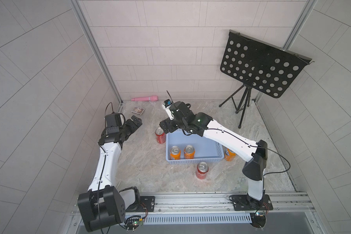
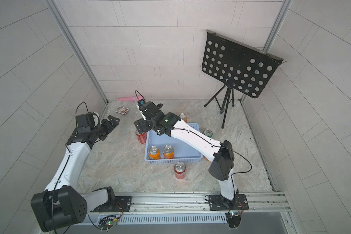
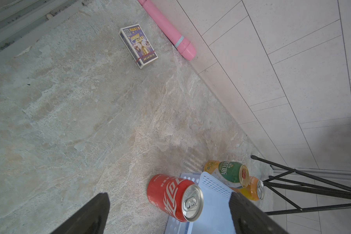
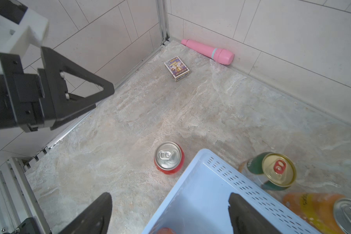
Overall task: Take out the drinks from the basket
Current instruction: Pick up the drink from the basket.
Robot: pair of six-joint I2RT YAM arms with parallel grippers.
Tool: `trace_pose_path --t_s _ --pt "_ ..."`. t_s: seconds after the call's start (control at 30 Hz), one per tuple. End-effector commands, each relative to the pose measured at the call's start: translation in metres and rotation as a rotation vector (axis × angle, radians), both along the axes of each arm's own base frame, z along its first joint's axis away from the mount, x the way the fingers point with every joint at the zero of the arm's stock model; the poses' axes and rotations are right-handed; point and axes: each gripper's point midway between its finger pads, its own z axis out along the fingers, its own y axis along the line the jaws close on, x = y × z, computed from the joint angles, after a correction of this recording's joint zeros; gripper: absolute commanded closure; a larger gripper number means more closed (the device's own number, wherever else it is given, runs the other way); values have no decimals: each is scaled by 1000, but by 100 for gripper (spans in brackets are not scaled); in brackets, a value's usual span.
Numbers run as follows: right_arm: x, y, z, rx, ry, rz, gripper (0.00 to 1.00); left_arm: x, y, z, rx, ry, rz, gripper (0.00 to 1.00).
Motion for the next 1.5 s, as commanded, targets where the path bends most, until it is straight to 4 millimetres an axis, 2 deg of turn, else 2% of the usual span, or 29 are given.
trace_pose_path --t_s 0.0,0.13,0.23,0.37,0.6,0.77,0.87,1.0,1.13,1.3,1.47 --pt "-4 -28 12 -2 -60 -38 6 -1 -6 11 26 -49 -38 0" --pt "-9 -58 1 -29 -53 -91 2 -1 -12 17 31 -79 -57 0" --pt "-13 -78 -8 -59 -52 -125 0 1 -31 29 7 -146 -125 0" --pt "-17 -105 -18 -57 -38 -175 0 -4 -48 35 57 -163 -174 0" --pt "-38 -142 -29 -77 -41 -163 0 -17 -63 35 190 -136 -222 0" --pt "-53 -165 -43 -92 -20 -180 0 -23 -74 44 222 -156 -257 0" --pt "-64 -170 -54 -116 26 -162 0 -30 -71 48 258 -163 -253 0" --pt "-78 -174 -64 -146 87 -130 0 -49 -68 46 280 -115 -259 0" --pt "-83 -179 -72 -159 92 -124 0 -62 -72 47 220 -143 -245 0" --pt "-85 -173 -79 -118 94 -107 0 -62 -80 38 132 -158 -233 0" --pt "-87 -172 -92 -140 116 -89 0 -60 -84 25 181 -105 -281 0"
